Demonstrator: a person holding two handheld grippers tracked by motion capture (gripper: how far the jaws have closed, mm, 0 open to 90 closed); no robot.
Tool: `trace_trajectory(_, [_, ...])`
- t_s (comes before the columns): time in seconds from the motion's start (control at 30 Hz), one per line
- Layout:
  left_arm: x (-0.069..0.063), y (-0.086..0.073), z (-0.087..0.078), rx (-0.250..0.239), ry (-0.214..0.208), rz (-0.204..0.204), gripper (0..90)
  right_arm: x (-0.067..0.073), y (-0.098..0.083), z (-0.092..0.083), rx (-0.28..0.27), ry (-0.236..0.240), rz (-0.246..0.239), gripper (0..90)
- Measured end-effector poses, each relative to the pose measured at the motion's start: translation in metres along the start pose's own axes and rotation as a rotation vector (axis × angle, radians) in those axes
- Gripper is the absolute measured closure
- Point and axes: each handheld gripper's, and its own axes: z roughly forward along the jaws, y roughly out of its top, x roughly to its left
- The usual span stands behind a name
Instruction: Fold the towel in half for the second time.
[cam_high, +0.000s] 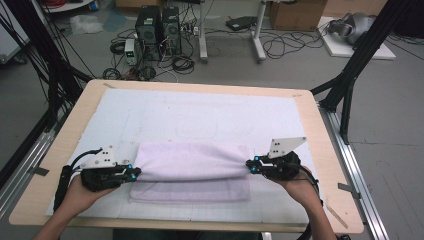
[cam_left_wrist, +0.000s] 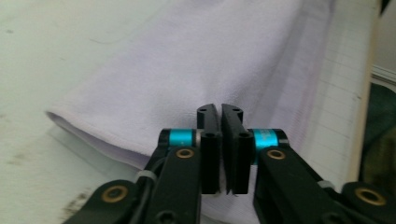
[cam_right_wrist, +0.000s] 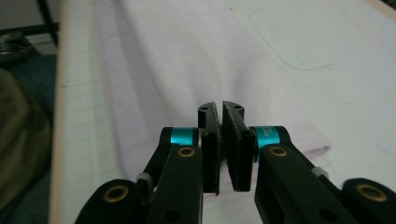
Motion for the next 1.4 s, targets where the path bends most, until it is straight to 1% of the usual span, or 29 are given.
trace_trajectory(0.03, [-0.001,-0.004,0.002,0.013,0.005,-0.003,73.4,0.002,-0.002,0.001,0.004,0.001,0.000,76.9])
trace_trajectory(0.07, [-0.002,-0.007,0.003,0.022,0.005,-0.011,66.2,0.005,-0.005,0.002,0.002,-0.005,0.020,74.1])
trace_trajectory(0.13, [-0.002,-0.014,0.007,0.036,-0.002,-0.016,63.5,0.008,-0.014,0.005,-0.028,0.014,0.040,70.0])
trace_trajectory(0.2, [-0.003,-0.018,0.010,0.055,0.000,-0.015,62.2,0.012,-0.021,0.010,-0.032,0.031,0.059,64.7])
trace_trajectory(0.23, [-0.003,-0.019,0.012,0.060,-0.001,-0.011,62.2,0.015,-0.026,0.016,-0.024,0.045,0.059,63.0])
trace_trajectory(0.27, [-0.003,-0.020,0.014,0.066,0.001,-0.005,61.6,0.018,-0.031,0.021,0.001,0.045,0.050,61.0])
trace_trajectory(0.33, [-0.004,-0.020,0.017,0.078,0.001,0.001,61.3,0.022,-0.039,0.031,0.027,0.052,0.058,57.8])
trace_trajectory(0.37, [-0.005,-0.021,0.020,0.088,0.005,0.003,61.1,0.024,-0.043,0.035,0.034,0.067,0.068,57.4])
trace_trajectory(0.43, [-0.007,-0.024,0.026,0.114,0.004,0.013,63.5,0.026,-0.048,0.041,0.063,0.065,0.060,58.6])
trace_trajectory(0.47, [-0.008,-0.026,0.029,0.127,0.003,0.024,67.6,0.027,-0.050,0.044,0.072,0.063,0.057,63.6])
trace_trajectory(0.5, [-0.009,-0.027,0.030,0.125,0.012,0.030,73.6,0.027,-0.052,0.045,0.078,0.067,0.052,70.0])
trace_trajectory(0.53, [-0.009,-0.027,0.030,0.113,0.012,0.033,77.7,0.027,-0.052,0.045,0.077,0.066,0.051,75.5])
trace_trajectory(0.57, [-0.009,-0.026,0.029,0.112,0.013,0.022,82.7,0.026,-0.052,0.044,0.074,0.063,0.048,79.8])
trace_trajectory(0.6, [-0.008,-0.025,0.028,0.110,0.013,0.021,84.8,0.025,-0.052,0.042,0.059,0.074,0.067,82.1])
trace_trajectory(0.63, [-0.008,-0.024,0.026,0.101,0.013,0.015,85.8,0.022,-0.050,0.039,0.044,0.072,0.071,82.9])
trace_trajectory(0.77, [-0.007,-0.017,0.015,0.076,0.030,0.027,86.5,0.020,-0.043,0.027,0.014,0.046,0.069,84.5])
trace_trajectory(0.8, [-0.007,-0.013,0.011,0.057,0.037,0.026,86.5,0.020,-0.041,0.025,0.005,0.049,0.063,84.8])
trace_trajectory(0.87, [-0.008,-0.009,0.002,0.034,0.048,0.030,86.6,0.020,-0.036,0.019,-0.020,0.038,0.047,84.9])
trace_trajectory(0.93, [-0.010,-0.008,-0.004,0.021,0.048,0.030,86.8,0.023,-0.032,0.014,-0.042,0.045,0.040,85.0])
trace_trajectory(1.0, [-0.014,-0.011,-0.007,0.022,0.041,0.035,86.8,0.027,-0.031,0.012,-0.046,0.053,0.036,85.1])
trace_trajectory(1.07, [-0.020,-0.018,-0.006,0.038,0.017,0.031,86.4,0.033,-0.035,0.012,-0.036,0.073,0.037,84.9])
trace_trajectory(1.1, [-0.021,-0.022,-0.004,0.049,0.007,0.030,84.5,0.036,-0.039,0.015,-0.026,0.095,0.044,84.0])
trace_trajectory(1.13, [-0.023,-0.026,-0.001,0.064,0.008,0.029,78.7,0.037,-0.042,0.017,-0.012,0.115,0.056,80.5])
trace_trajectory(1.17, [-0.023,-0.027,0.000,0.064,0.011,0.020,70.3,0.039,-0.045,0.020,0.000,0.119,0.067,74.2])
trace_trajectory(1.2, [-0.022,-0.028,0.002,0.059,0.012,0.005,64.5,0.039,-0.046,0.021,-0.005,0.117,0.078,71.3])
trace_trajectory(1.23, [-0.021,-0.028,0.003,0.053,0.011,-0.002,62.6,0.038,-0.047,0.020,-0.038,0.122,0.094,71.0])
trace_trajectory(1.3, [-0.020,-0.023,0.005,0.039,0.009,-0.002,63.3,0.035,-0.044,0.020,-0.073,0.116,0.111,70.3])
trace_trajectory(1.37, [-0.018,-0.018,0.009,0.032,0.010,0.000,67.2,0.032,-0.041,0.024,-0.082,0.106,0.111,70.9])
trace_trajectory(1.4, [-0.017,-0.017,0.012,0.034,0.012,0.000,71.1,0.031,-0.040,0.028,-0.072,0.103,0.112,72.0])
